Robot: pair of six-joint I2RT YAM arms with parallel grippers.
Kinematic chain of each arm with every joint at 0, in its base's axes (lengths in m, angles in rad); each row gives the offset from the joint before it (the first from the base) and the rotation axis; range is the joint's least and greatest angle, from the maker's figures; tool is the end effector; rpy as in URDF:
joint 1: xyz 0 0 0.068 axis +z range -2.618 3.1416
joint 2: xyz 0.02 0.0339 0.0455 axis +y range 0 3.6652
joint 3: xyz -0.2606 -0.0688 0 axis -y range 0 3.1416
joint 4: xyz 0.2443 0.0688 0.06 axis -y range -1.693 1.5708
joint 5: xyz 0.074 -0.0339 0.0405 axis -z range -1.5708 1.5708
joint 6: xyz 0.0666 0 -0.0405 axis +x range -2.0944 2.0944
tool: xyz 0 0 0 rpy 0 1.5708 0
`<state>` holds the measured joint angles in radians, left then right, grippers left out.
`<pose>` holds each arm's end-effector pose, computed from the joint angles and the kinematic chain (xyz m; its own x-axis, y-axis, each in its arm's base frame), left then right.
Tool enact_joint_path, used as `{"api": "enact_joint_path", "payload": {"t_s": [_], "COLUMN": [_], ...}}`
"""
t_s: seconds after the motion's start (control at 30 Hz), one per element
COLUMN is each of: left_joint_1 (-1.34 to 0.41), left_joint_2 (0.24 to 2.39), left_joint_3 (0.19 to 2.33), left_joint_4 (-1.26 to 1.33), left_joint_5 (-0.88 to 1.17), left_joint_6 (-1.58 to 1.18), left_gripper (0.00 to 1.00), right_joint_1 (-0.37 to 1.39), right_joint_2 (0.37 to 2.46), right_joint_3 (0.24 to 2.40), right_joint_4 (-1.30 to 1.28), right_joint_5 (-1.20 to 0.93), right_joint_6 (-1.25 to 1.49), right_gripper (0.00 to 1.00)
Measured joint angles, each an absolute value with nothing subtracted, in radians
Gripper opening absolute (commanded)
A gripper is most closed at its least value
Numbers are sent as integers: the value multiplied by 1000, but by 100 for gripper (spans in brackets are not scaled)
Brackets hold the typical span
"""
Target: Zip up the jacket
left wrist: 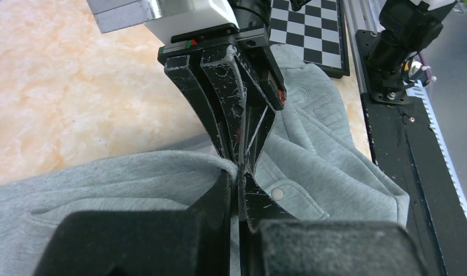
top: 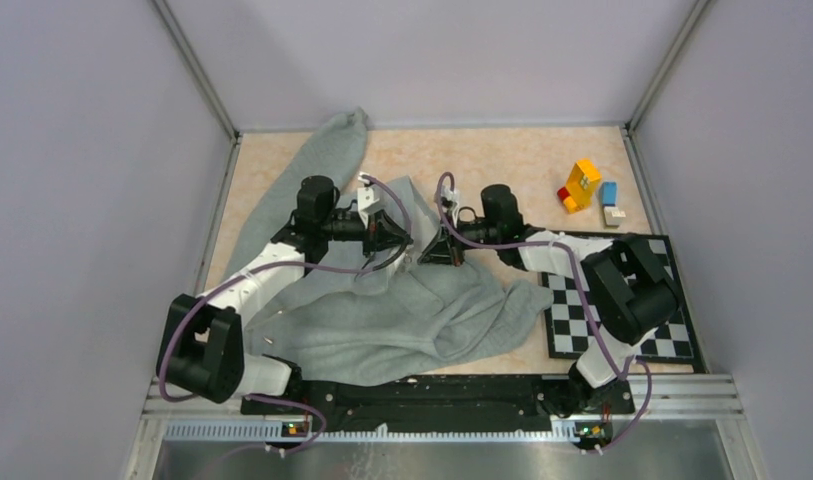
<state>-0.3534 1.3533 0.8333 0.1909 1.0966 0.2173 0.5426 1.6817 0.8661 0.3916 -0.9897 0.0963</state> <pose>0.2651 -0.1609 0.2649 -0.0917 0.1388 -0.9861 0.9910 0.1097 -0.0767 0.2802 0.2340 0.1903 -0.4407 -0.2041 -0.8742 -0.8977 0.0968 0.4299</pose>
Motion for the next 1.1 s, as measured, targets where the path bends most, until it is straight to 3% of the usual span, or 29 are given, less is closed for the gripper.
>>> {"api": "enact_joint_path", "payload": {"t_s": [0.67, 1.1], "left_joint_1": [-352, -352], "left_joint_2": [1380, 1377], "left_joint_3": [839, 840], "left_joint_4": [121, 118], "left_joint_5": [1155, 1116], "left_joint_6": [291, 313], "left_gripper": [0, 0], "right_joint_1": [580, 580], "right_joint_2": [1672, 1671], "right_joint_3": [863, 864], "right_joint_4": [518, 459], "right_joint_5": [-1077, -1111], "right_joint_6": [149, 125], "right_gripper": [0, 0]}}
